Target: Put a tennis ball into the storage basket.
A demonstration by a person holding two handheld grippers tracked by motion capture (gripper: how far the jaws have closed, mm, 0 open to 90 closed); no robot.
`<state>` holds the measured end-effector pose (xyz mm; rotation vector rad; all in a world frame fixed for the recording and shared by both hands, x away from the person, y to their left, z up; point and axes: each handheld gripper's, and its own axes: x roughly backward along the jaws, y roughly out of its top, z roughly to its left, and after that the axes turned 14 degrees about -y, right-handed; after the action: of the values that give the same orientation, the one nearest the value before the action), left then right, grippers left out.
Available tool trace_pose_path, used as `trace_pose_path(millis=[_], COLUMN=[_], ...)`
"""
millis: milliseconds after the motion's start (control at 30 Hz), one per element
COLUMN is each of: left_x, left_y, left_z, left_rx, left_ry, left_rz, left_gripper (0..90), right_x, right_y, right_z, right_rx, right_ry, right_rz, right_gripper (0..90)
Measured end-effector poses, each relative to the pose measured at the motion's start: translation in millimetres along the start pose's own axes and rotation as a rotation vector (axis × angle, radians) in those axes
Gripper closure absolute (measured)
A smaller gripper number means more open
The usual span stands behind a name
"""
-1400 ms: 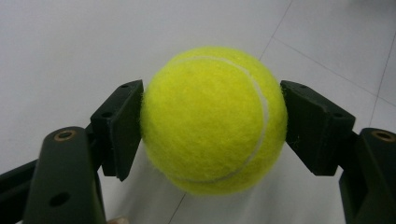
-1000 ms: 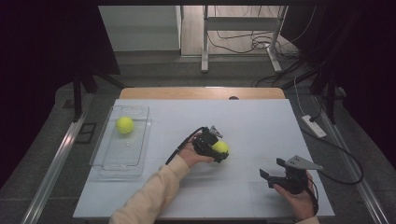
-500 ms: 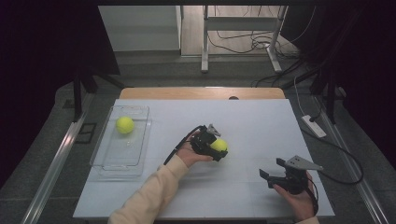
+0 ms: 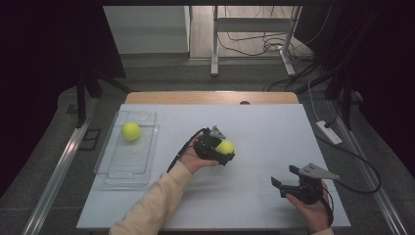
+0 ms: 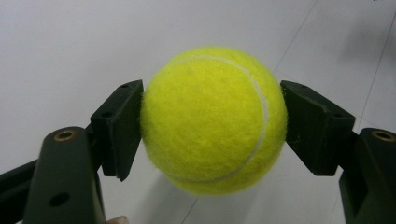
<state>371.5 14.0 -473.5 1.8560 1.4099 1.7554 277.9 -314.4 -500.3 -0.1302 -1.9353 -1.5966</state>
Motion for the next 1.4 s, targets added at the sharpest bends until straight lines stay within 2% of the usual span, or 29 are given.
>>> trace_pose_path(millis=[400, 900, 1400], left_x=[16.3, 27.4, 37.7], left_y=[-3.5, -8.0, -18.3], left_z=[3.3, 3.9, 6.8], left_rx=[0.009, 0.012, 0.022], left_ry=[0.016, 0.011, 0.032], left_rz=[-0.039, -0.066, -0.071], left_gripper=[27.0, 27.0, 27.0], right_x=[-1.3, -2.3, -4.3], right_y=[-0.3, -1.0, -1.6], right_z=[0.8, 1.2, 2.6], right_rx=[0.001, 0.003, -0.001], right_ry=[0.005, 0.004, 0.004], right_rz=[0.002, 0.006, 0.016], right_gripper=[13.6, 13.7, 13.8])
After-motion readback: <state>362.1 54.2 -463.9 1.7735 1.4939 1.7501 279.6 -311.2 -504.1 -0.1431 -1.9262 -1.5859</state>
